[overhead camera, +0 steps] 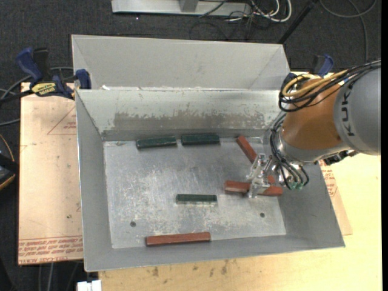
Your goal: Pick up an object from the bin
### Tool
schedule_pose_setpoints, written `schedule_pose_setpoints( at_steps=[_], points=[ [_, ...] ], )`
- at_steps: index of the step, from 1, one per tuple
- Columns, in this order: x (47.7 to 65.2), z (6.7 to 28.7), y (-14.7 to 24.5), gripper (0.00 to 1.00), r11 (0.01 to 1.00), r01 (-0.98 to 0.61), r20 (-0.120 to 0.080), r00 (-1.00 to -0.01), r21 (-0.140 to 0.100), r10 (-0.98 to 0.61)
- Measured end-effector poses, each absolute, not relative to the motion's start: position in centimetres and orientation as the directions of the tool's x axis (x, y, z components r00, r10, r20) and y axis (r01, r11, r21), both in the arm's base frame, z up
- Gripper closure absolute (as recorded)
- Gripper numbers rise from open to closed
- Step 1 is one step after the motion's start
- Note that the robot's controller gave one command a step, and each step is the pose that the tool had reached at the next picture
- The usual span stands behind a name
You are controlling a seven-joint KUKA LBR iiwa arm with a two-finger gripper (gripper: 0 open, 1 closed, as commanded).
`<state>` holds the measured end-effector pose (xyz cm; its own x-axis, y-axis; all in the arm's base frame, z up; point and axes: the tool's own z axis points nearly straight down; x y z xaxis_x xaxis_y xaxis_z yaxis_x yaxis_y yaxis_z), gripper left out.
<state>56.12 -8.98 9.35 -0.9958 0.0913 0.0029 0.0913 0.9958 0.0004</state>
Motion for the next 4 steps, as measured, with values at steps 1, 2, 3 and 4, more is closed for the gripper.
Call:
schedule_pose_setpoints(
  at_steps=[1,2,3,4],
  points=[
    [56.1,11.5,-8.9,1.00,0.996,0.091,0.003,-0.996,0.001,0.091],
    [56.3,13.3,-9.0,1.00,0.996,0.090,-0.004,-0.996,0.001,0.090],
    [56.3,14.0,-9.0,1.00,0.996,0.090,-0.007,-0.996,0.000,0.090],
    [56.3,14.3,-9.0,1.00,0.996,0.090,-0.005,-0.996,0.001,0.090]
  ],
)
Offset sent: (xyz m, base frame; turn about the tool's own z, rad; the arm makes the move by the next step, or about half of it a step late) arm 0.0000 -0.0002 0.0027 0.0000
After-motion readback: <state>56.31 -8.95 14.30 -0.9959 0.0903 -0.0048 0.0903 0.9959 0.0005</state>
